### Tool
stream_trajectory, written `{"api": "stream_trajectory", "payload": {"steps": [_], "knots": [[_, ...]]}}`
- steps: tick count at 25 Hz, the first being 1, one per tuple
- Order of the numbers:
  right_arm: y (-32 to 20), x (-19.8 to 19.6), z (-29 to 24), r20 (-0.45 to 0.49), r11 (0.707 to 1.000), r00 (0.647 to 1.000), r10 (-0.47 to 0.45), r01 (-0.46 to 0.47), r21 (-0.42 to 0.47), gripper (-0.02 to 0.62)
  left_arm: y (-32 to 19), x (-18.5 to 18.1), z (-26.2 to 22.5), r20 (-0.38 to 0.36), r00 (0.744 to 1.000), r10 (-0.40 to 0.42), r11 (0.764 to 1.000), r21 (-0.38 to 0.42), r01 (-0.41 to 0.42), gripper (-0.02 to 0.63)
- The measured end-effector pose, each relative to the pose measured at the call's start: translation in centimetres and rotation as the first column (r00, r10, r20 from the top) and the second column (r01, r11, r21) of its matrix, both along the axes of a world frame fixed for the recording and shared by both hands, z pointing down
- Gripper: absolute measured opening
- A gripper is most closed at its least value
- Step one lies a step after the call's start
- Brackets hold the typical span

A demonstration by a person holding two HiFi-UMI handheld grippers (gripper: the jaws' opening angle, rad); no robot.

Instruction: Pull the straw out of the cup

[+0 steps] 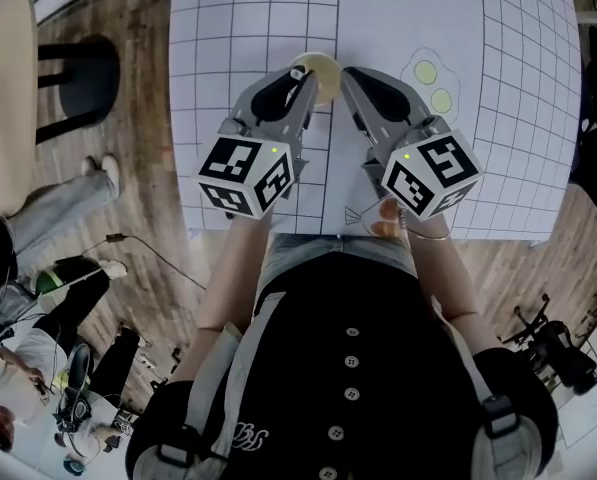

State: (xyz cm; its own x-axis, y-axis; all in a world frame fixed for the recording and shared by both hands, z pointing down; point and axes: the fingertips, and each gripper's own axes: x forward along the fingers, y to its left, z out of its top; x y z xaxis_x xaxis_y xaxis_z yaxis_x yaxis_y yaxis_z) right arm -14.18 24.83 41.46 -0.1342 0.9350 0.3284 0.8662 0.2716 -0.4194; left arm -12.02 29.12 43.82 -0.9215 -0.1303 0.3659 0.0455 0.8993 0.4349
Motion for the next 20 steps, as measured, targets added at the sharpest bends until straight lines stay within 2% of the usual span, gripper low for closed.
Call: {"api": "stream_trajectory", "payload": {"steps": [13,20], "knots": [[-0.2,0.0,0.0,0.0,1.0,1.0,0.0,0.0,0.004,0.0,-1.1,0.4,1.4,-0.062,0.998,0.034,0.997,-0.07,-0.038,0.057],[-0.2,-0.2,0.0,0.001,1.0,1.0,0.003,-0.003,0.004,0.0,-0.5,0.5,1.9,-0.093,0.994,0.051,0.983,-0.169,-0.066,0.072]]}}
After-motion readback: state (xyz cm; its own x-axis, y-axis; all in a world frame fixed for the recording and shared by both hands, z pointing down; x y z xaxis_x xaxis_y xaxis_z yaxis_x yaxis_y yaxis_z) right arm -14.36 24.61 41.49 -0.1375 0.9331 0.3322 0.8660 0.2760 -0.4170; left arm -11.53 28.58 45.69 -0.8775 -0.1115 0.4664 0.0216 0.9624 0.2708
